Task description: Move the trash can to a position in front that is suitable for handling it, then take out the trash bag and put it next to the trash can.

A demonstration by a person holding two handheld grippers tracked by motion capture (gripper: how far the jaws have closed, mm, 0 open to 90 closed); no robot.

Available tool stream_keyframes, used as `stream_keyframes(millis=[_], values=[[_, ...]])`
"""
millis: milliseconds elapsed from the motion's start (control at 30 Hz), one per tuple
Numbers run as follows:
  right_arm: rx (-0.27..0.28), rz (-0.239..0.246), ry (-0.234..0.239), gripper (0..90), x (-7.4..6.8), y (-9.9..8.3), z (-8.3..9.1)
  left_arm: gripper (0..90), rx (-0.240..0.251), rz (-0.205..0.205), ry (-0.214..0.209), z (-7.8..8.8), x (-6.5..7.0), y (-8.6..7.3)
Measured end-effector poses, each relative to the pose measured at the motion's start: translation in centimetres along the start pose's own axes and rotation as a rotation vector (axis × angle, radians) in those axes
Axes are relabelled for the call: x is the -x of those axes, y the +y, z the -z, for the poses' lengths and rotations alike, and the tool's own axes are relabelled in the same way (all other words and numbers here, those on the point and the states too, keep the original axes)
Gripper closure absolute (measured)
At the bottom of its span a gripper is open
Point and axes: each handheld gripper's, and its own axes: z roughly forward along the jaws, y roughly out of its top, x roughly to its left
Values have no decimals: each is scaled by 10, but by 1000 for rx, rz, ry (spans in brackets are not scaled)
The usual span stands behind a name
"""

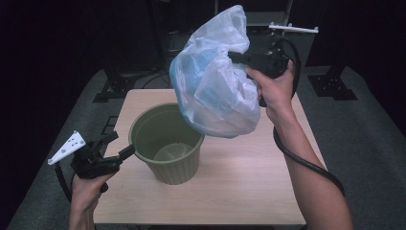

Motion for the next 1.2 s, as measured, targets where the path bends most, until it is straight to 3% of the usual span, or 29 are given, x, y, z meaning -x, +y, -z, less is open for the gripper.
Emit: stream_keyframes(millis=[633, 1200], values=[[9, -64, -88, 897, 43, -12, 22, 60, -11, 3, 5, -1, -2, -2], [-22, -113, -138, 897, 84, -47, 23, 60, -22, 2, 4, -3, -1, -3]])
